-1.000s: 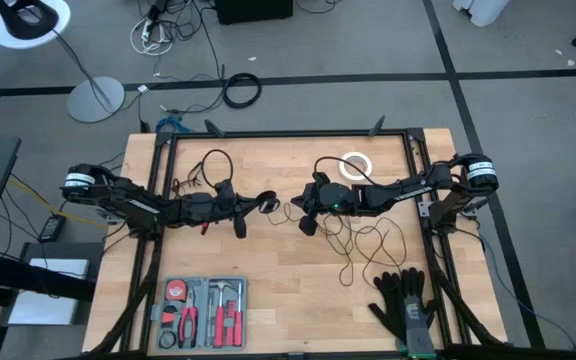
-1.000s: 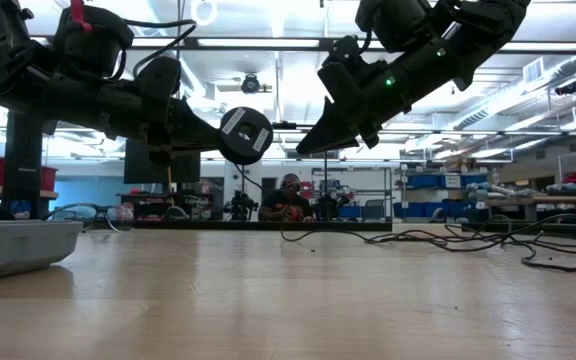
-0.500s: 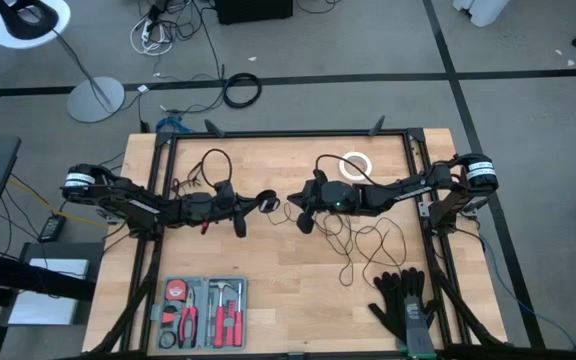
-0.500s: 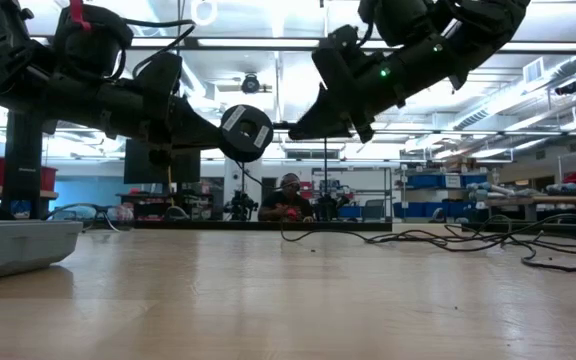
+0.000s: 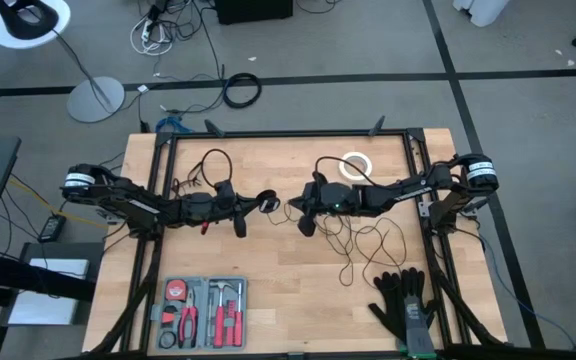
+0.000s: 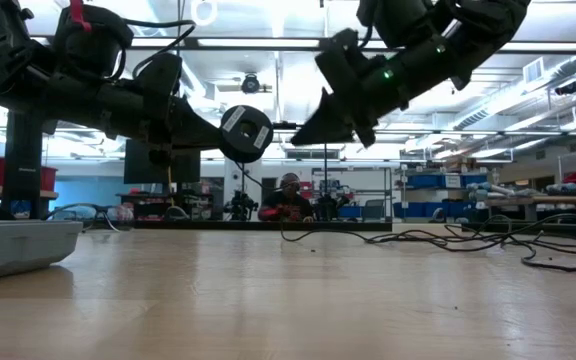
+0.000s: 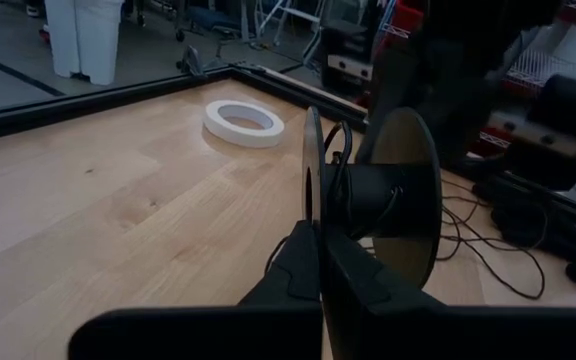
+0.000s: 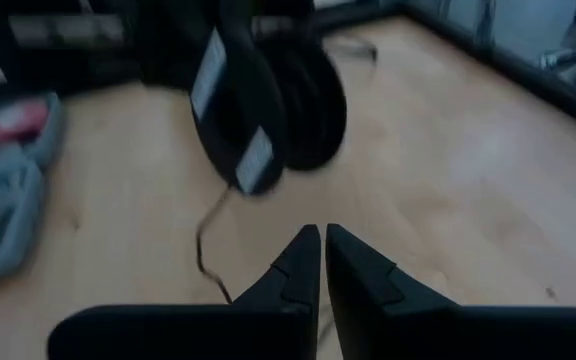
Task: Coil cords
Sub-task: Coil the black wire on the black spool
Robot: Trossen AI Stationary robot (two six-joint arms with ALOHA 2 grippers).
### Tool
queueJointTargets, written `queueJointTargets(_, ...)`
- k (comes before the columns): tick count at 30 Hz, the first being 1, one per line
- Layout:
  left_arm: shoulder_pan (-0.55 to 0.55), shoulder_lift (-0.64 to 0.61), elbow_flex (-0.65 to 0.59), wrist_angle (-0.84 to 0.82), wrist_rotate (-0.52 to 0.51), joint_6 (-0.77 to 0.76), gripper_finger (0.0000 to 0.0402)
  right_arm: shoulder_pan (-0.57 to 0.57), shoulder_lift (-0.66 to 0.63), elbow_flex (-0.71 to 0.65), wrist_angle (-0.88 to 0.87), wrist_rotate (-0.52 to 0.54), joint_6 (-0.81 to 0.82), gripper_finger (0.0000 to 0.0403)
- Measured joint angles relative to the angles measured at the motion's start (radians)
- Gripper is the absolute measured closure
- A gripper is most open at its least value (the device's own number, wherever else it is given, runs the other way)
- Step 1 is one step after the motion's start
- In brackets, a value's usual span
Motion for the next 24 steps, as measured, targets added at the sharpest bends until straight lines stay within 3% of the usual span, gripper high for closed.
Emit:
queueJointTargets(10,0.001,0.0,0.0,-0.01,-0.007,0.002,0.0401,0.021,0.002,0.0,0.012,0.015,-0.03,0.0378)
queueJointTargets(16,0.001,0.0,0.001,-0.041,-0.037,0.002,0.0401,0.022,0.111,0.015,0.207,-0.017,-0.004,0.0366)
queueJointTargets(24,0.001,0.0,0.0,-0.158,-0.047,0.0,0.0401,0.031,0.261,0.158,0.072,-0.063,-0.138,0.0362)
